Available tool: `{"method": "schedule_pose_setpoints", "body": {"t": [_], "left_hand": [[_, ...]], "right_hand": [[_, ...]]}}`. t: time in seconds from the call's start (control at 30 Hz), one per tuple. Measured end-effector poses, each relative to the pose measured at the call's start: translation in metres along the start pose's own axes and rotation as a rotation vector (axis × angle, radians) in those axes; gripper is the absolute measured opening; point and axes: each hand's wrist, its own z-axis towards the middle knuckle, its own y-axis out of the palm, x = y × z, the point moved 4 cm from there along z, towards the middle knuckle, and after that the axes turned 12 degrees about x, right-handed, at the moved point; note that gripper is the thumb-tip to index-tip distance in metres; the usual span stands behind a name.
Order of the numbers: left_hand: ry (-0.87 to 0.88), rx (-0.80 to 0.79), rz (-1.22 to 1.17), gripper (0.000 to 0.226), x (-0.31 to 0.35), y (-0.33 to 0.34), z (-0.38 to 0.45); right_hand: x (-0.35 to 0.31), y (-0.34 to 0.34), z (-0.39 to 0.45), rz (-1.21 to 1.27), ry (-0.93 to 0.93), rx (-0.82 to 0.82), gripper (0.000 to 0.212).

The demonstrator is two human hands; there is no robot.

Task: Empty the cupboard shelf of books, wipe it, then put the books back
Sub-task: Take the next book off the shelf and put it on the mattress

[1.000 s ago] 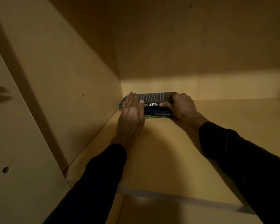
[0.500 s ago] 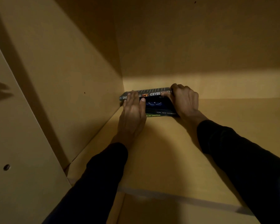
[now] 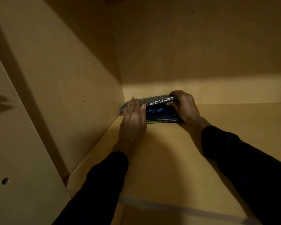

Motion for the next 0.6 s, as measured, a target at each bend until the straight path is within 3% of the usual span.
{"method": "schedule_pose_setpoints", "body": {"t": [0.1, 0.27, 0.47, 0.6], "left_hand": [[-0.010, 0.002, -0.002, 0.052, -0.002, 0.000, 0.001], [-0.023, 0.020, 0.009, 0.050, -0.005, -0.001, 0.002], [0.035, 0.133, 0.058, 0.063, 0.000, -0.011, 0.003], [0.064, 0.270, -0.012, 0.051, 0.014, -0.031, 0.004]], "right_hand": [[-0.005, 0.002, 0.001, -0.106, -0.028, 0.006, 0.013], [-0.031, -0.006, 0.003, -0.257, -0.235, 0.081, 0.029], [-0.088, -0.043, 0.006, -0.158, -0.474, 0.187, 0.037], [-0.133, -0.074, 0.003, -0.118, -0.603, 0.178, 0.024]]}}
